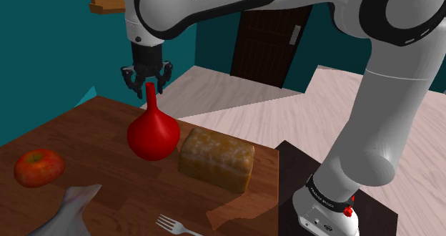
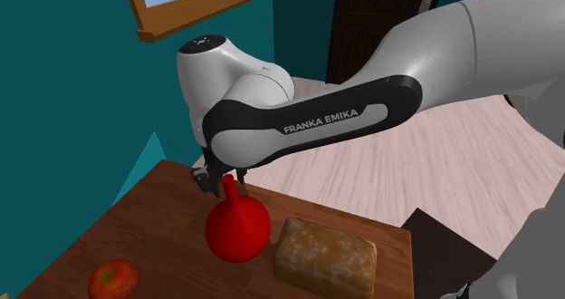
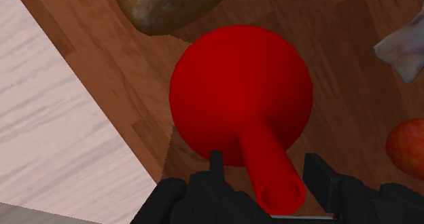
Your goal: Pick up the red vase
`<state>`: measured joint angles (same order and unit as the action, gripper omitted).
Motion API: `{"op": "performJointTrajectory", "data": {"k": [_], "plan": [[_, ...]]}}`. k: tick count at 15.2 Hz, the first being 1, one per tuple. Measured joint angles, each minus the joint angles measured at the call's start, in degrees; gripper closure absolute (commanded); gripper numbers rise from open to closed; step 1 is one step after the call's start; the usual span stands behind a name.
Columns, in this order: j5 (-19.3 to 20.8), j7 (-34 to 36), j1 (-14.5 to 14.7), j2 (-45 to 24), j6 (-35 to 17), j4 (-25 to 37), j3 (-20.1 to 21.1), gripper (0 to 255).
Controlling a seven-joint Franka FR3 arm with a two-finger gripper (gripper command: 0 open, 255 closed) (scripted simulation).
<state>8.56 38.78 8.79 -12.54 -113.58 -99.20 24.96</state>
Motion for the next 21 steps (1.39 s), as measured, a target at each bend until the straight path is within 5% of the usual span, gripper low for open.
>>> {"op": "performJointTrajectory", "data": {"k": [10,21], "plan": [[0.00,0.01,0.02,0.00,0.16,0.17,0.01,255],[-0.61,-0.69,0.27,0.60,8.09,7.54,0.29,255]]}}
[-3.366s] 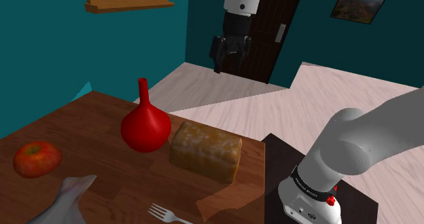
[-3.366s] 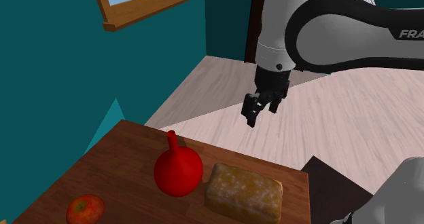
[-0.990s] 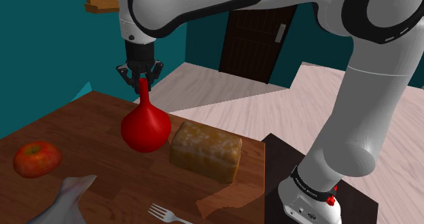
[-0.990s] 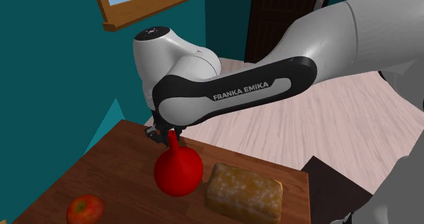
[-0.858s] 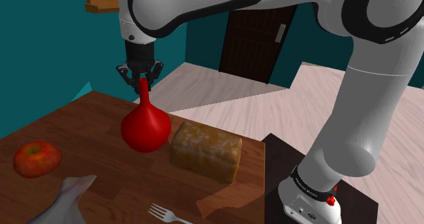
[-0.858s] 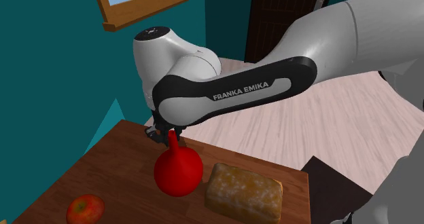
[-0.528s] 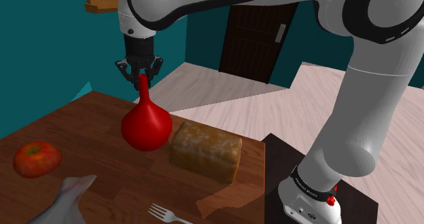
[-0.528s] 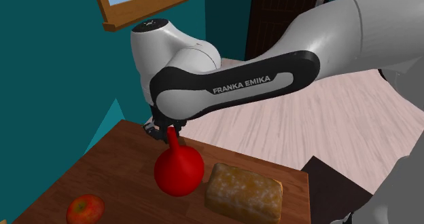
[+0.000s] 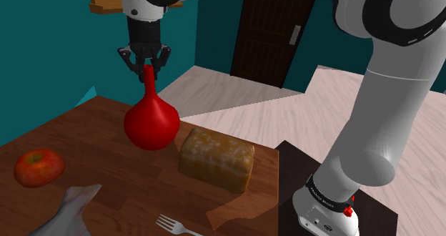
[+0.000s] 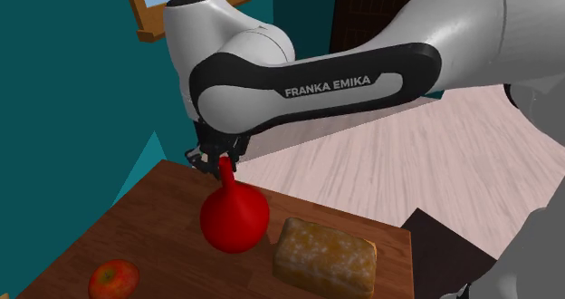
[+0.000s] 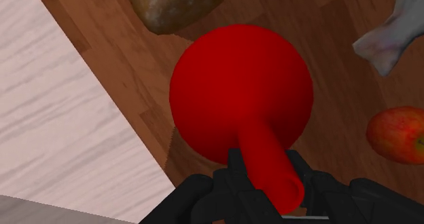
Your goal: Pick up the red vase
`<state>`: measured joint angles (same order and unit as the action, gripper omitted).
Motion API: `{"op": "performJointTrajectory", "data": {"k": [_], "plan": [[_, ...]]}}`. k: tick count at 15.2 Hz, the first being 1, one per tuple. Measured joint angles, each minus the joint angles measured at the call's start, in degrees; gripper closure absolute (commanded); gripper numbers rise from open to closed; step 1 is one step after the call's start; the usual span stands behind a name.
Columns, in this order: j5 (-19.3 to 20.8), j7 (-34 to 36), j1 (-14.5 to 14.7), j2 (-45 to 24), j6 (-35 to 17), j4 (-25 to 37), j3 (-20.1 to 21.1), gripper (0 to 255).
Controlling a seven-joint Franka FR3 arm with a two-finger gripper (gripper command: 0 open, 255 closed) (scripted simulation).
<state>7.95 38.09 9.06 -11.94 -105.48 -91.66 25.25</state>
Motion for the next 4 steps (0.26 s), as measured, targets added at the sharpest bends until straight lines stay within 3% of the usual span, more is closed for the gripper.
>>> {"op": "performJointTrajectory", "data": {"k": [4], "plan": [[-0.25,-0.29,0.00,0.44,2.44,2.05,0.06,255]]}}
